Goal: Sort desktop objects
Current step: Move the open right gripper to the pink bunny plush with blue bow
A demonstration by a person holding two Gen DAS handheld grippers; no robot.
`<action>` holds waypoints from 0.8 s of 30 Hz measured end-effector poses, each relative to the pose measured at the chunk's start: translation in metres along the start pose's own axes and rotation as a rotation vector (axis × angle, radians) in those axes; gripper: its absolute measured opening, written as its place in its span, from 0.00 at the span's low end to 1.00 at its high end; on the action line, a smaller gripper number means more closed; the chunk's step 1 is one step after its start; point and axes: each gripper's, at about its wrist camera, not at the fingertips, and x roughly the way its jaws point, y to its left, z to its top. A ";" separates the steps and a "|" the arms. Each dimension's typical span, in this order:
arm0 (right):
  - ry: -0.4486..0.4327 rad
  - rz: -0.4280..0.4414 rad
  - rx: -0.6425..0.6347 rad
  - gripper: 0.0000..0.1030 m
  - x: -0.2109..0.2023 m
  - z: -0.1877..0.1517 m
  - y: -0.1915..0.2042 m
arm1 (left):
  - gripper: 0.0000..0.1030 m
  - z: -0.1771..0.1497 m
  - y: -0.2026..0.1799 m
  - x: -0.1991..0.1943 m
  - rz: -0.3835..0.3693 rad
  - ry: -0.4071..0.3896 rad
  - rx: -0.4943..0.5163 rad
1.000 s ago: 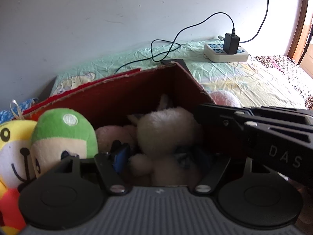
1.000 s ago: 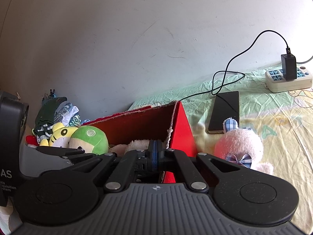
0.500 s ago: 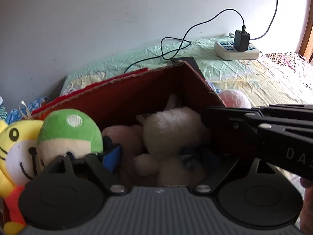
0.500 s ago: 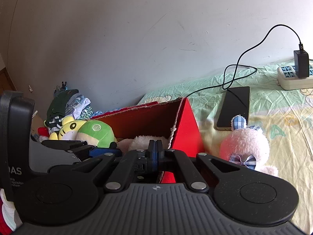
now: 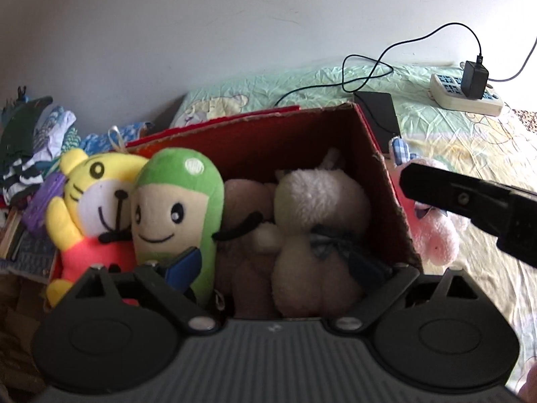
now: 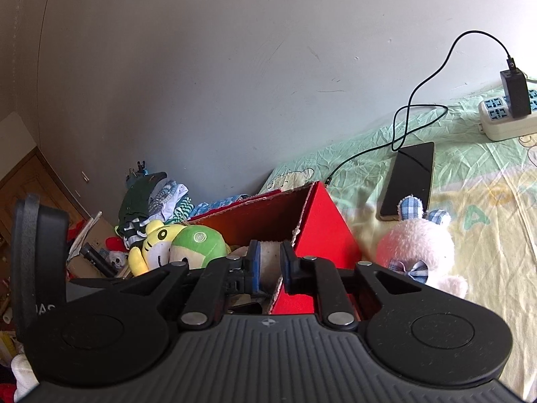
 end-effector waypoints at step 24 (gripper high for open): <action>0.080 -0.025 0.176 0.16 -0.032 -0.001 -0.078 | 0.93 0.011 -0.054 -0.052 0.105 -0.031 0.009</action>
